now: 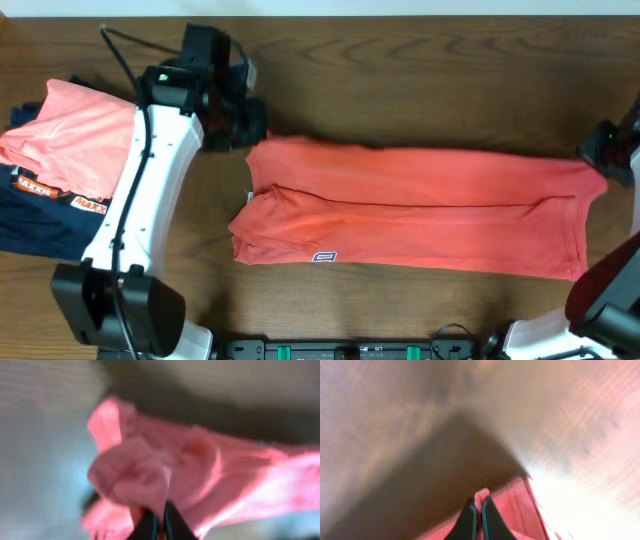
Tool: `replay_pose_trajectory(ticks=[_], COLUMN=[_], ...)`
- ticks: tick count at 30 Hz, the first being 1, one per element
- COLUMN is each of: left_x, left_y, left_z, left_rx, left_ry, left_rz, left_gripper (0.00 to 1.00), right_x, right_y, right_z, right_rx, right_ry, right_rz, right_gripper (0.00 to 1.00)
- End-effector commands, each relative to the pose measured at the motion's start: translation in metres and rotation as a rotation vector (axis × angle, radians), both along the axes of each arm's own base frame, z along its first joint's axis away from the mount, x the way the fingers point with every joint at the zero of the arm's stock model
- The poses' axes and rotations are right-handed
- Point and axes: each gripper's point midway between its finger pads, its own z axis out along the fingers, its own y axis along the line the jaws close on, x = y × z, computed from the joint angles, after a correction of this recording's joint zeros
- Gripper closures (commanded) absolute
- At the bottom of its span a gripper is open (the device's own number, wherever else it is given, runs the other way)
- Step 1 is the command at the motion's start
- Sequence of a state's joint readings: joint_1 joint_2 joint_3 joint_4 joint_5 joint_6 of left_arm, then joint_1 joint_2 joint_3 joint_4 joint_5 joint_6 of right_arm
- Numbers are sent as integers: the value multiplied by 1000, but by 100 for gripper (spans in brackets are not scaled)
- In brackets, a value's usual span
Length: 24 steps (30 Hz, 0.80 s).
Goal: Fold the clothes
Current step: 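Fold the far half toward the robot with both grippers, lengthwise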
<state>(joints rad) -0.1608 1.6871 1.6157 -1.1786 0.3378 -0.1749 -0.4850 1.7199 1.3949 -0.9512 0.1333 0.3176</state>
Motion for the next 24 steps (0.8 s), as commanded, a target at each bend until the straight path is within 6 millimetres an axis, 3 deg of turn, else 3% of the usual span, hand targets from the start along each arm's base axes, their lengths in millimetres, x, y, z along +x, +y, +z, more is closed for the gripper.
replay_pose_trajectory(ticks=[1,5,14,21,24], left_x=[-22,-54,-106,-129,-127], left_y=[6,11,11,-8,-8], left_z=[-5,-8,-1,2,-2], left_rx=[28,48,72,109,167], left_ry=[98,230,436,485,453], left_rz=[-12,-18,-47,-145,-178], left_gripper=[94,94,94,94,94], right_x=[-29,-51,-59,-68,-73], right_y=[-11,-10,-6,-6,-5], right_z=[-4,-7,-8,-8,-7], right_rx=[-70,-75,-60,-63,-65], right_ry=[141,249,283,322,345], right_rz=[-19,-24,-22,-22,-24], right_gripper=[99,99,98,98,98])
